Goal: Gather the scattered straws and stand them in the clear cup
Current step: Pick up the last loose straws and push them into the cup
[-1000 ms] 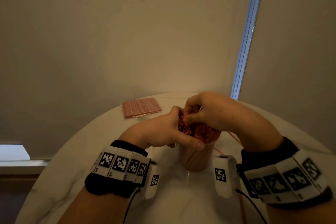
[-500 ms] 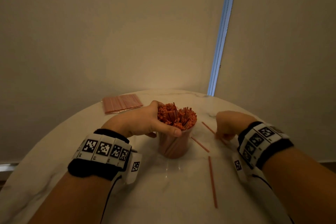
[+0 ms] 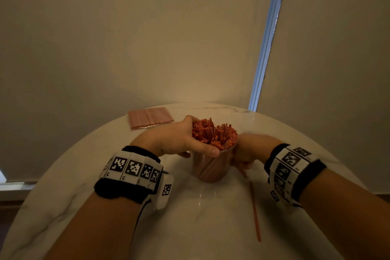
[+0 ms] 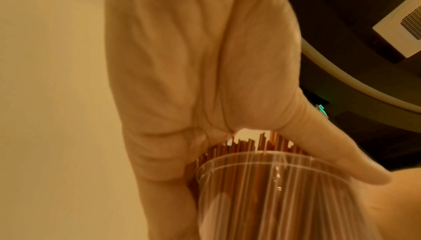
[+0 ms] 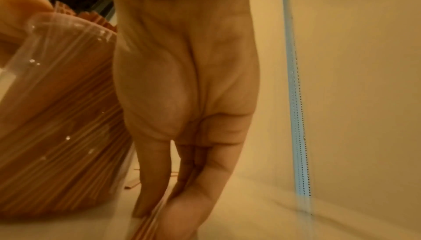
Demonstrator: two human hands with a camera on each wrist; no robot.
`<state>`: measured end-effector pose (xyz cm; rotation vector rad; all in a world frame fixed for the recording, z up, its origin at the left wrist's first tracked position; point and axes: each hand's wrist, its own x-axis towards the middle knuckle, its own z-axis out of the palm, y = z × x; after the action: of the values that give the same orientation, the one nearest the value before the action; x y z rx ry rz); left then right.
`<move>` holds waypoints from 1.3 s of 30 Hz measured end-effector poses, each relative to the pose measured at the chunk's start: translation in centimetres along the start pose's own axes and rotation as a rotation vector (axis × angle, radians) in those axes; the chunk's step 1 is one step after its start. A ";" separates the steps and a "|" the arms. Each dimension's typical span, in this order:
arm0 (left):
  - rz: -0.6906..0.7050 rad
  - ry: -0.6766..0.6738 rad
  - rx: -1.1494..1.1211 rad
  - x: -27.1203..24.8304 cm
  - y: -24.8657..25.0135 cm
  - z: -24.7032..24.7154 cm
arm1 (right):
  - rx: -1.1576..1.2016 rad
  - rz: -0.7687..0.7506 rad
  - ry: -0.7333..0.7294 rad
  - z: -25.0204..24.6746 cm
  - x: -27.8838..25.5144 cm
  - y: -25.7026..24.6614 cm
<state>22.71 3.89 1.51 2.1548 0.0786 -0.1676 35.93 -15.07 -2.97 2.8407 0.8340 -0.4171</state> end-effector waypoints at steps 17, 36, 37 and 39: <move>0.005 -0.004 -0.010 0.4 -0.4 0.0 | -0.198 0.023 0.093 0.3 -4.9 2.0; 0.014 -0.005 -0.002 0.4 -0.5 -0.3 | 0.606 0.133 0.455 -7.4 -9.6 1.8; 0.014 -0.004 -0.004 0.4 -0.5 -0.3 | 0.581 0.084 0.548 -8.6 -10.1 1.5; 0.015 0.000 -0.004 0.5 -0.6 -0.3 | 0.524 -0.016 0.656 -10.6 -11.1 0.6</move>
<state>23.16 4.47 1.07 2.1512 0.0626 -0.1583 29.63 -18.85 10.50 3.5237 0.9503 0.3930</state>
